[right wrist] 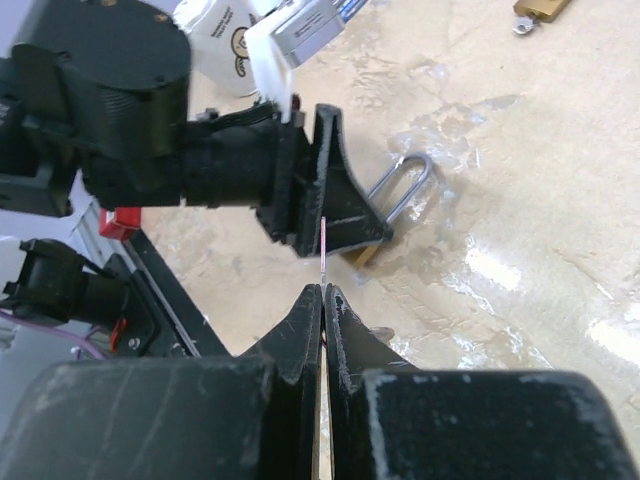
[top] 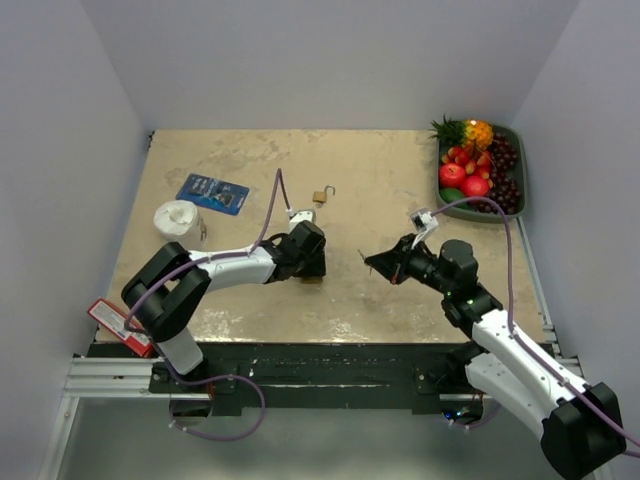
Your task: Unlock with the key
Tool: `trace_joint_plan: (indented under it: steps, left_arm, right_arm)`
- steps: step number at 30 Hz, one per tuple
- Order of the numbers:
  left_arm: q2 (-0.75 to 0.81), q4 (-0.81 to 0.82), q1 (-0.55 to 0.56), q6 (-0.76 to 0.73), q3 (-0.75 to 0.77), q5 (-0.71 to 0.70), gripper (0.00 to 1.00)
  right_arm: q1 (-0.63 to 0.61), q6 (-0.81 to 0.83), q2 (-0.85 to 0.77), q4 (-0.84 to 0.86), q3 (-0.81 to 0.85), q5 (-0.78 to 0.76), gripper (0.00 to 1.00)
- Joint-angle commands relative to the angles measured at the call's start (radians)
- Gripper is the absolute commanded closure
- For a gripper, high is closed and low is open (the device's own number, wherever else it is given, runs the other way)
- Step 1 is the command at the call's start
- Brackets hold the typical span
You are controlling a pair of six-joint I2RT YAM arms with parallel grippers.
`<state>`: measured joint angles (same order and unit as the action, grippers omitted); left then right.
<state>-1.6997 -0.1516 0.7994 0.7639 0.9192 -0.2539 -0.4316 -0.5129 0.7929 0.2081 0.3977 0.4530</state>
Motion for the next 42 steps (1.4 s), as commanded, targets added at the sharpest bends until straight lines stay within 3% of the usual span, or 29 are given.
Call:
trace_joint_plan:
  steps: [1, 5, 11, 20, 26, 30, 42]
  left_arm:
    - [0.097, 0.119, 0.007, 0.123, -0.028, 0.195, 1.0]
    - [0.172, 0.211, 0.006, 0.21, -0.043, 0.212, 1.0]
    - [0.198, 0.259, -0.019, 0.302, -0.069, 0.147, 1.0]
    - [0.199, 0.34, -0.02, 0.426, -0.12, 0.097, 1.0]
    - [0.17, 0.36, -0.034, 0.434, -0.126, 0.13, 1.0]
    - [0.173, 0.379, -0.035, 0.428, -0.125, 0.134, 1.0]
    - [0.181, 0.42, -0.035, 0.442, -0.143, 0.166, 1.0]
  right_arm:
    - [-0.044, 0.002, 0.04, 0.072, 0.018, -0.066, 1.0]
    - [-0.206, 0.002, 0.118, 0.103, 0.044, -0.213, 1.0]
    - [-0.308, -0.084, 0.158, 0.232, -0.006, -0.333, 1.0]
    - [-0.381, -0.156, 0.226, 0.359, -0.063, -0.451, 1.0]
    - [-0.409, -0.188, 0.098, 0.318, -0.115, -0.601, 1.0]
    - [-0.409, -0.225, 0.12, 0.26, -0.128, -0.614, 1.0]
    - [-0.42, -0.268, 0.345, 0.438, -0.125, -0.56, 1.0]
